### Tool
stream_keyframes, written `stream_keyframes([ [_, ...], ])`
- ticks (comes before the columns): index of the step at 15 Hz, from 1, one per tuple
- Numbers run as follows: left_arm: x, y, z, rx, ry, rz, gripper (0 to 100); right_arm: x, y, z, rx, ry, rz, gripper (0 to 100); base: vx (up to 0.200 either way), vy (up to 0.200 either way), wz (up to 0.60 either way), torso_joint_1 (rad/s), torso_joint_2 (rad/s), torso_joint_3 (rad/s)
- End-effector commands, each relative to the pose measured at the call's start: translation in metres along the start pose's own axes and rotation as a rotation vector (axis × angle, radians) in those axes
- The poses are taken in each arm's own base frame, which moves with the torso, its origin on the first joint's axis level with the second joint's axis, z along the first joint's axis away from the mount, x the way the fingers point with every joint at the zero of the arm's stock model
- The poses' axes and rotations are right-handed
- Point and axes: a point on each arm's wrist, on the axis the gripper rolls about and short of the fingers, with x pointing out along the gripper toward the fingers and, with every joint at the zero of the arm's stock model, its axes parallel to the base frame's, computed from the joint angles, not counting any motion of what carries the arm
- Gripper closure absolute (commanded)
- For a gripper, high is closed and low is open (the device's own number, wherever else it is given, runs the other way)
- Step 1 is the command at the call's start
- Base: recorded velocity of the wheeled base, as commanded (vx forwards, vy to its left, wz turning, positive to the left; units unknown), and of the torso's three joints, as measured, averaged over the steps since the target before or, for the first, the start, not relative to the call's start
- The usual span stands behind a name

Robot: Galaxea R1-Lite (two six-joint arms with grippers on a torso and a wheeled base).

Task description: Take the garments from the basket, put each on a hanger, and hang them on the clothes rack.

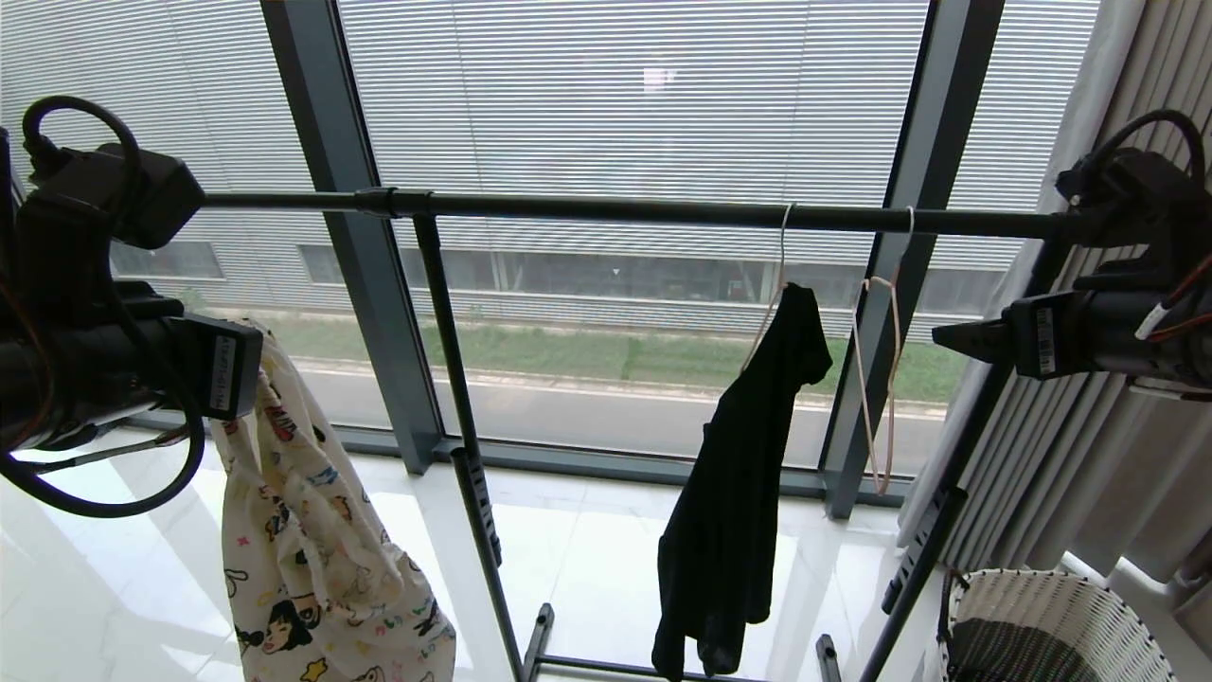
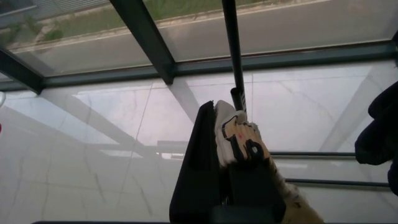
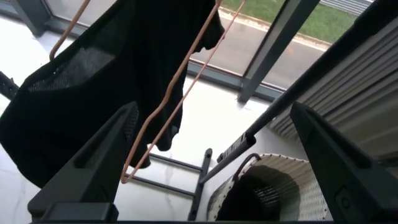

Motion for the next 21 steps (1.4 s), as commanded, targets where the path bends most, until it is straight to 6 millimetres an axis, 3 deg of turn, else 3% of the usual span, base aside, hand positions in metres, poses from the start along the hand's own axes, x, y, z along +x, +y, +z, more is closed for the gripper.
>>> stream_keyframes([
  [1, -0.002, 0.001, 0.0, -0.001, -0.005, 0.002, 100, 0.046, 0.012, -0.013, -0.003, 0.087, -0.004, 0, 0.0, 0.0, 0.0, 0.0, 0.0, 0.0],
  [3, -0.002, 0.001, 0.0, -0.002, -0.006, 0.005, 100, 0.073, 0.018, -0.021, -0.004, 0.115, -0.016, 0, 0.0, 0.0, 0.0, 0.0, 0.0, 0.0],
  [6, -0.003, 0.001, 0.0, -0.002, -0.006, 0.005, 100, 0.096, 0.023, -0.025, 0.017, 0.152, -0.035, 0, 0.0, 0.0, 0.0, 0.0, 0.0, 0.0],
  [12, 0.0, -0.001, -0.007, 0.002, 0.02, 0.001, 100, 0.112, 0.02, -0.028, 0.163, 0.162, -0.124, 0, 0.0, 0.0, 0.0, 0.0, 0.0, 0.0],
  [18, 0.0, -0.001, -0.007, 0.001, 0.021, 0.003, 100, 0.131, 0.024, -0.035, 0.158, 0.182, -0.181, 0, 0.0, 0.0, 0.0, 0.0, 0.0, 0.0],
  [19, -0.001, 0.0, -0.007, 0.0, 0.02, 0.004, 100, 0.135, 0.024, -0.034, 0.158, 0.181, -0.186, 100, 0.0, 0.0, 0.0, 0.0, 0.0, 0.0],
  [21, -0.002, 0.0, -0.008, 0.0, 0.018, 0.004, 100, 0.141, 0.026, -0.03, 0.161, 0.169, -0.184, 100, 0.0, 0.0, 0.0, 0.0, 0.0, 0.0],
])
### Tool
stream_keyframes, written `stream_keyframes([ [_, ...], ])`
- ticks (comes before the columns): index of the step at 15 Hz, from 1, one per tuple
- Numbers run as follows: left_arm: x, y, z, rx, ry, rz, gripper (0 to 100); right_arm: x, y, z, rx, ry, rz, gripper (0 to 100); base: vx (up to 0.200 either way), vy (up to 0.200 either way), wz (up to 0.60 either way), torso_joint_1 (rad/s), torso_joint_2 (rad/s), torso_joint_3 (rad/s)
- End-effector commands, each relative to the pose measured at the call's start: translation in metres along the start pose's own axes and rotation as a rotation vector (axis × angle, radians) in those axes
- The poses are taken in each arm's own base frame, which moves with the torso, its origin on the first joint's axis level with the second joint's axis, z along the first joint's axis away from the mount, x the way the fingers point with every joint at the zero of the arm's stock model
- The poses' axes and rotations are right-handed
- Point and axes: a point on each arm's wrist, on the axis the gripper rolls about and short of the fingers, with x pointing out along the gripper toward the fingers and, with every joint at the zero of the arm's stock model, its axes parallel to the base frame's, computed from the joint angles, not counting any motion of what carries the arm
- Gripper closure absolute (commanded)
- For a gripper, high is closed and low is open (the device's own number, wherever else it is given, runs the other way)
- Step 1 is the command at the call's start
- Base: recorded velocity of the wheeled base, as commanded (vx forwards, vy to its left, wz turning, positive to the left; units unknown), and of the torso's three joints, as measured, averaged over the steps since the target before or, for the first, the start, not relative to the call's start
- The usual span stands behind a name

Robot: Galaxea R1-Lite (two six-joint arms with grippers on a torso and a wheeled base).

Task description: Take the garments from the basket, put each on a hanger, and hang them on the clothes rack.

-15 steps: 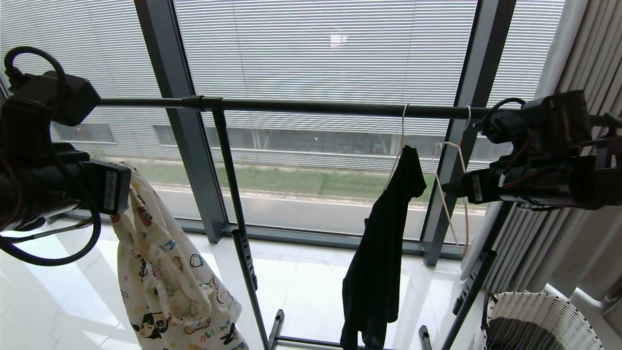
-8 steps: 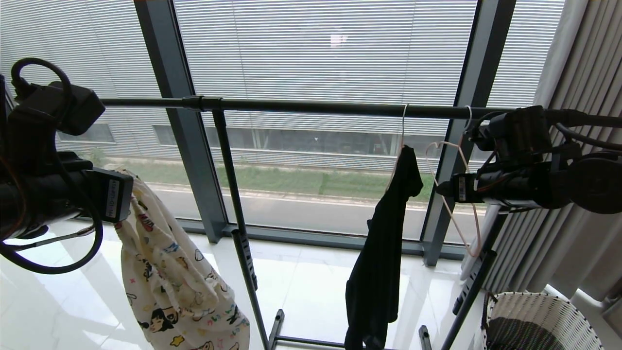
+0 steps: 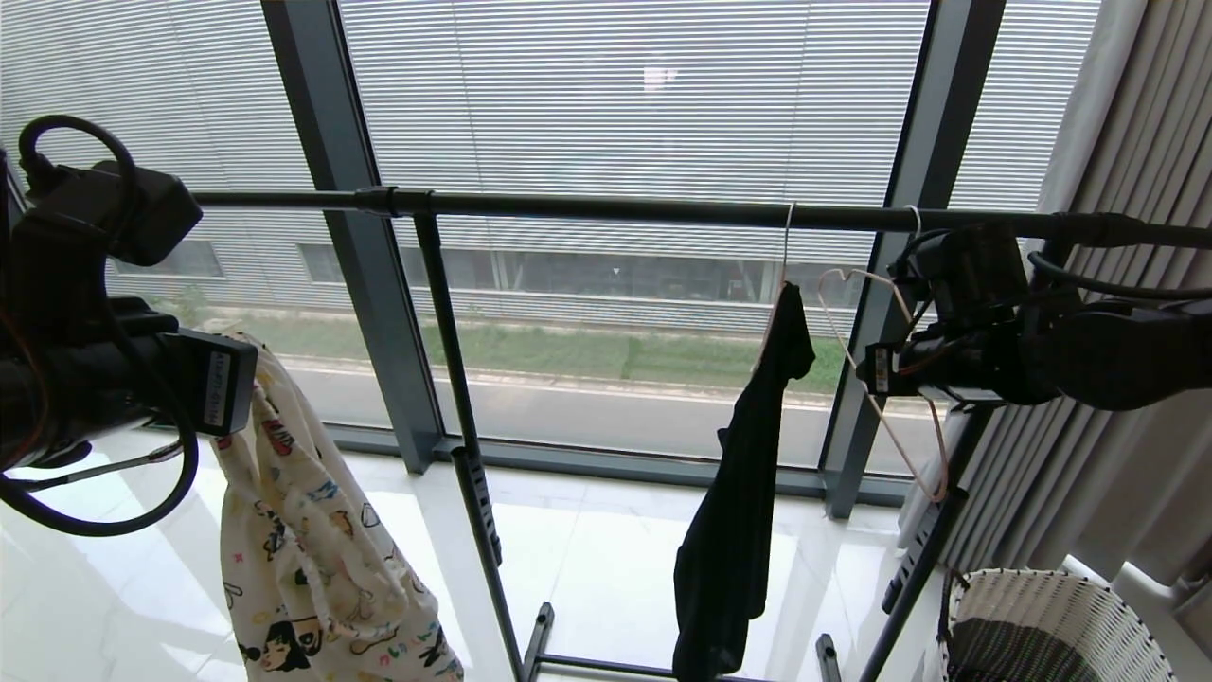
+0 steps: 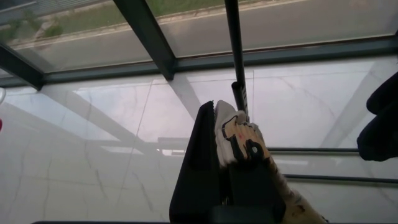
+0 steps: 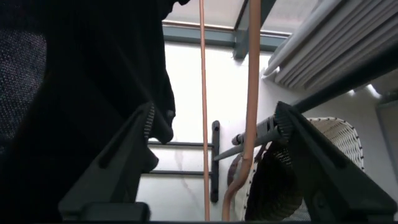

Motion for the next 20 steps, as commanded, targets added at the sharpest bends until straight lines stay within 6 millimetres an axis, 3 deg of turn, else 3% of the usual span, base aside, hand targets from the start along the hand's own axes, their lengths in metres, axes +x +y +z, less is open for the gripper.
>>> stream_keyframes([
  [1, 0.0, 0.0, 0.0, -0.001, 0.0, 0.0, 100, 0.007, 0.004, 0.003, -0.002, -0.004, 0.002, 100, 0.0, 0.0, 0.0, 0.0, 0.0, 0.0],
  [9, 0.0, 0.0, -0.001, -0.001, 0.002, 0.0, 100, 0.005, 0.003, 0.006, 0.007, -0.028, -0.048, 100, 0.0, 0.0, 0.0, 0.0, 0.0, 0.0],
  [13, -0.003, 0.0, -0.002, -0.002, -0.001, 0.0, 100, -0.024, -0.002, 0.018, 0.047, -0.153, -0.026, 100, 0.0, 0.0, 0.0, 0.0, 0.0, 0.0],
  [16, -0.006, 0.001, -0.004, -0.001, -0.006, 0.001, 100, -0.041, -0.011, 0.006, 0.027, -0.195, -0.012, 100, 0.0, 0.0, 0.0, 0.0, 0.0, 0.0],
  [20, -0.009, 0.001, -0.007, 0.0, -0.006, 0.001, 100, -0.042, -0.015, -0.01, 0.027, -0.317, 0.008, 100, 0.0, 0.0, 0.0, 0.0, 0.0, 0.0],
])
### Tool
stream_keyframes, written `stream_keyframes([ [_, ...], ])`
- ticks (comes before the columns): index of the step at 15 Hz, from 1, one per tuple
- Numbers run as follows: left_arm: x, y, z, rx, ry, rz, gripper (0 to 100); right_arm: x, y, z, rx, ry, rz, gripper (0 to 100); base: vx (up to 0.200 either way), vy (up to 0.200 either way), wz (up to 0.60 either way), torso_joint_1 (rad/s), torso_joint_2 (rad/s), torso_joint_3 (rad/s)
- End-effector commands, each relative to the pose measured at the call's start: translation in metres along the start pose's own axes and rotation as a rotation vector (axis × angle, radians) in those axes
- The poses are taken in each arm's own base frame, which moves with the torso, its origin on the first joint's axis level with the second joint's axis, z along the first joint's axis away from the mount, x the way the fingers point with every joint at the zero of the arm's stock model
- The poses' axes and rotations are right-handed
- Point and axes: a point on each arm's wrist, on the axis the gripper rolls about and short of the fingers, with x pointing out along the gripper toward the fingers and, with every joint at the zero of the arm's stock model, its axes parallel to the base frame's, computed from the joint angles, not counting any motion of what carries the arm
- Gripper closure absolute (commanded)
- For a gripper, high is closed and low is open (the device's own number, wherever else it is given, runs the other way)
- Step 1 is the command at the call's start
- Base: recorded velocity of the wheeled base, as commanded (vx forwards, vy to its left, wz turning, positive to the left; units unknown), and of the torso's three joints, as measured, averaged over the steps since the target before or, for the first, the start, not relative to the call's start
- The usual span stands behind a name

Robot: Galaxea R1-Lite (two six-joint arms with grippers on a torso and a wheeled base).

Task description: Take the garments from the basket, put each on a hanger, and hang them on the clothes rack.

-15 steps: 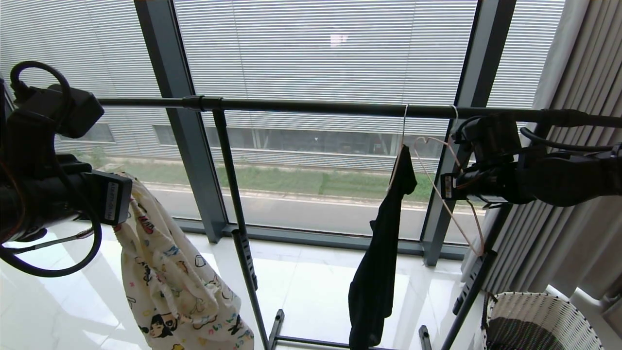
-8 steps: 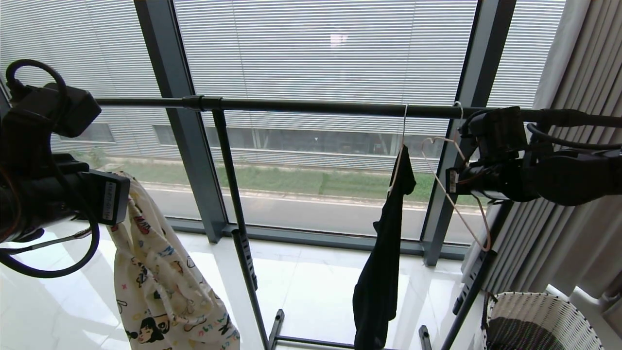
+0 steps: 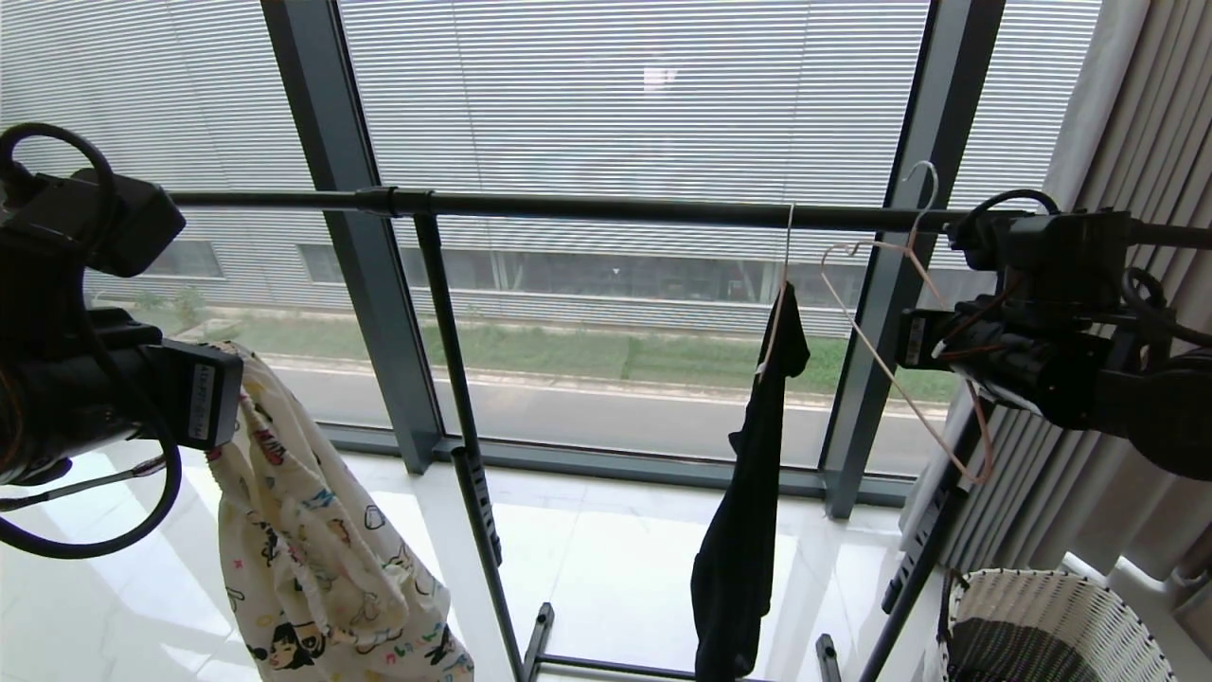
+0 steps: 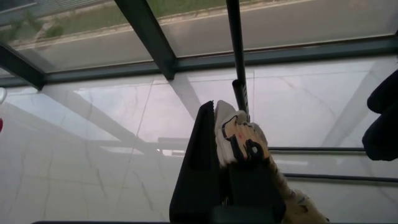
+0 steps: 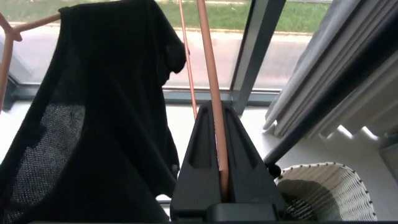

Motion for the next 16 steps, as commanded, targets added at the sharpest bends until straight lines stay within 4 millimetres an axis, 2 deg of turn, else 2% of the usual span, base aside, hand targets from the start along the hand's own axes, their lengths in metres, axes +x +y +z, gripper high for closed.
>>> stream_keyframes([
  [1, -0.001, 0.0, -0.001, 0.0, 0.0, 0.001, 100, -0.009, -0.006, -0.011, -0.038, -0.031, 0.005, 100, 0.0, 0.0, 0.0, 0.0, 0.0, 0.0],
  [4, -0.003, 0.0, -0.002, 0.0, -0.002, 0.001, 100, -0.028, -0.011, -0.016, -0.062, -0.052, 0.026, 100, 0.0, 0.0, 0.0, 0.0, 0.0, 0.0],
  [6, -0.003, 0.0, -0.002, 0.0, -0.002, 0.001, 100, -0.05, -0.017, -0.019, -0.075, -0.058, 0.053, 100, -0.2, 0.0, 0.0, 0.005, 0.0, 0.007],
  [11, -0.003, 0.0, -0.002, 0.001, -0.003, 0.001, 100, -0.097, -0.033, -0.042, -0.112, -0.036, 0.104, 100, -0.2, 0.0, 0.0, 0.0, 0.0, 0.002],
  [16, -0.003, -0.001, -0.003, 0.004, 0.0, -0.004, 100, -0.114, -0.033, -0.043, -0.099, -0.055, 0.159, 100, -0.2, 0.0, 0.0, 0.0, 0.0, 0.003],
])
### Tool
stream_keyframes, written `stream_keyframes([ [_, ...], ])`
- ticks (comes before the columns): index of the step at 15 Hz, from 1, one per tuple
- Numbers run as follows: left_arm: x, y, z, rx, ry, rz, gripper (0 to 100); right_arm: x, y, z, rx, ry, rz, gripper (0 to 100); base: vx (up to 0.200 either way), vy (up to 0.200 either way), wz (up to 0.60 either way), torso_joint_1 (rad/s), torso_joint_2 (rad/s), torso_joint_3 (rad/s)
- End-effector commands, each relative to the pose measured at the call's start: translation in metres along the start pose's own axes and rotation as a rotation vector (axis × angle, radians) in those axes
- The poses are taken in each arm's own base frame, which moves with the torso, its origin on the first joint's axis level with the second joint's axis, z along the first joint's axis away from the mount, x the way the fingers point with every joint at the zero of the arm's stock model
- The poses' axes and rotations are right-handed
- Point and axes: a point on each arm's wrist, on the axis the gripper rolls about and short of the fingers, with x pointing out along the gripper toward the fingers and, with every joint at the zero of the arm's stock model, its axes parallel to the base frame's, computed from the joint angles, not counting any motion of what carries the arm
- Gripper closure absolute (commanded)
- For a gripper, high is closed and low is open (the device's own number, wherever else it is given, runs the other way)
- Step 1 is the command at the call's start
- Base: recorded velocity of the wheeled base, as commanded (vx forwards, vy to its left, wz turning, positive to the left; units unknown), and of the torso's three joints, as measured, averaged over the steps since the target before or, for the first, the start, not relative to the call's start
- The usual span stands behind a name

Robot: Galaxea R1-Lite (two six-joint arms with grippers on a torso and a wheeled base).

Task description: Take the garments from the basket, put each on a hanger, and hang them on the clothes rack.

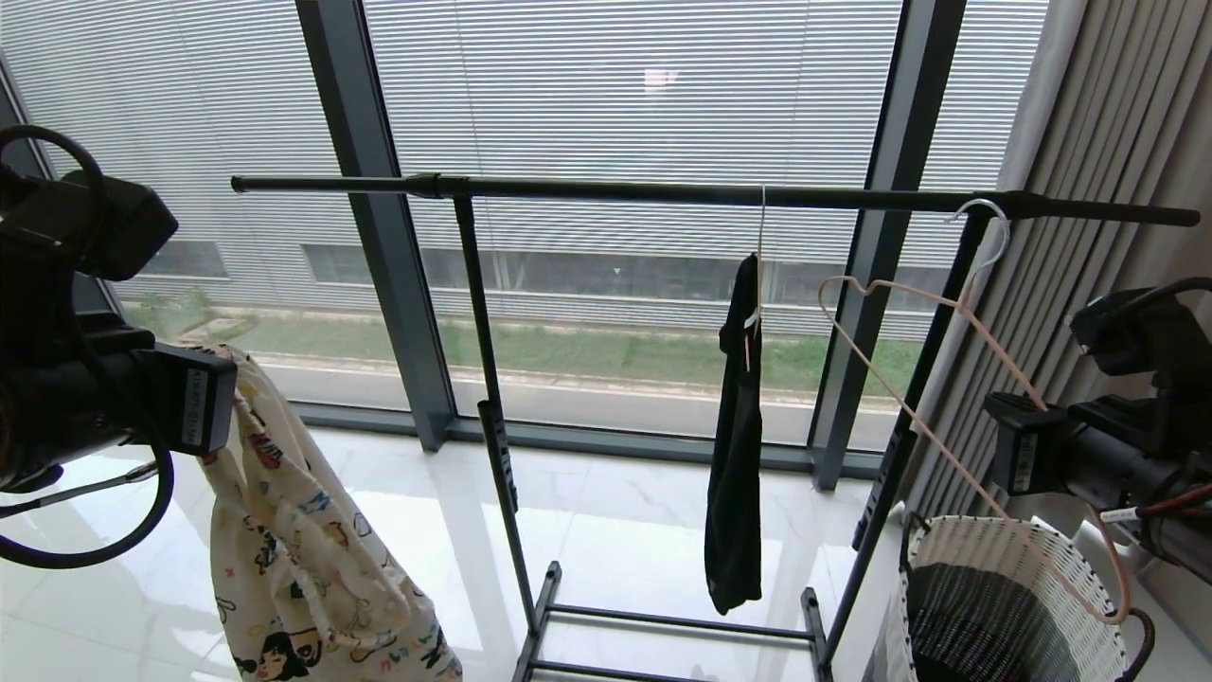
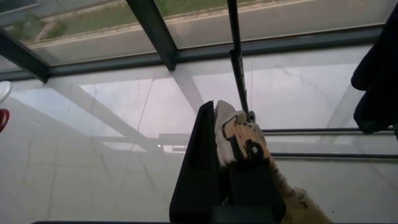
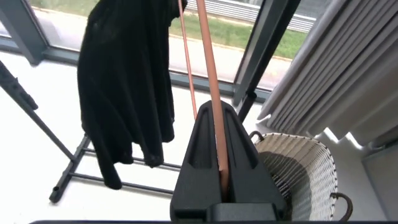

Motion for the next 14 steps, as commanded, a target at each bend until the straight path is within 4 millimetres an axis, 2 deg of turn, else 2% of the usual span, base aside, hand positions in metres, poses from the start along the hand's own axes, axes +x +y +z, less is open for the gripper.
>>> stream_keyframes([
  [1, 0.001, -0.001, -0.001, 0.003, 0.004, -0.004, 100, -0.008, 0.004, 0.003, 0.022, -0.02, 0.054, 100, -0.2, 0.0, 0.0, -0.002, 0.0, -0.002],
  [5, 0.005, -0.011, -0.005, 0.014, 0.025, -0.044, 100, -0.023, 0.034, -0.002, 0.094, 0.015, 0.315, 100, 0.0, 0.0, 0.0, 0.0, 0.0, 0.0],
  [7, 0.014, -0.018, -0.004, 0.005, 0.04, -0.067, 100, -0.032, 0.049, -0.008, 0.116, 0.053, 0.441, 100, 0.0, 0.0, 0.0, 0.0, 0.0, 0.0],
  [8, 0.029, -0.025, 0.002, -0.026, 0.021, -0.045, 100, -0.038, 0.061, -0.011, 0.134, 0.088, 0.544, 100, 0.0, 0.0, 0.0, 0.0, 0.0, 0.0],
  [9, 0.034, -0.026, 0.003, -0.032, 0.018, -0.026, 100, -0.04, 0.064, -0.012, 0.138, 0.097, 0.57, 100, 0.0, 0.0, 0.0, 0.0, 0.0, 0.0],
  [10, 0.058, -0.032, 0.008, -0.046, 0.003, 0.073, 100, -0.048, 0.075, -0.015, 0.143, 0.128, 0.675, 100, 0.0, 0.0, 0.0, 0.0, 0.0, 0.0],
  [11, 0.069, -0.035, 0.012, -0.055, 0.001, 0.098, 100, -0.052, 0.081, -0.017, 0.136, 0.145, 0.723, 100, 0.0, 0.0, 0.0, 0.0, 0.0, 0.0],
  [14, 0.086, -0.047, 0.03, -0.148, -0.026, 0.075, 100, -0.056, 0.1, -0.017, 0.117, 0.171, 0.835, 100, 0.0, 0.0, 0.0, 0.0, 0.0, 0.0],
])
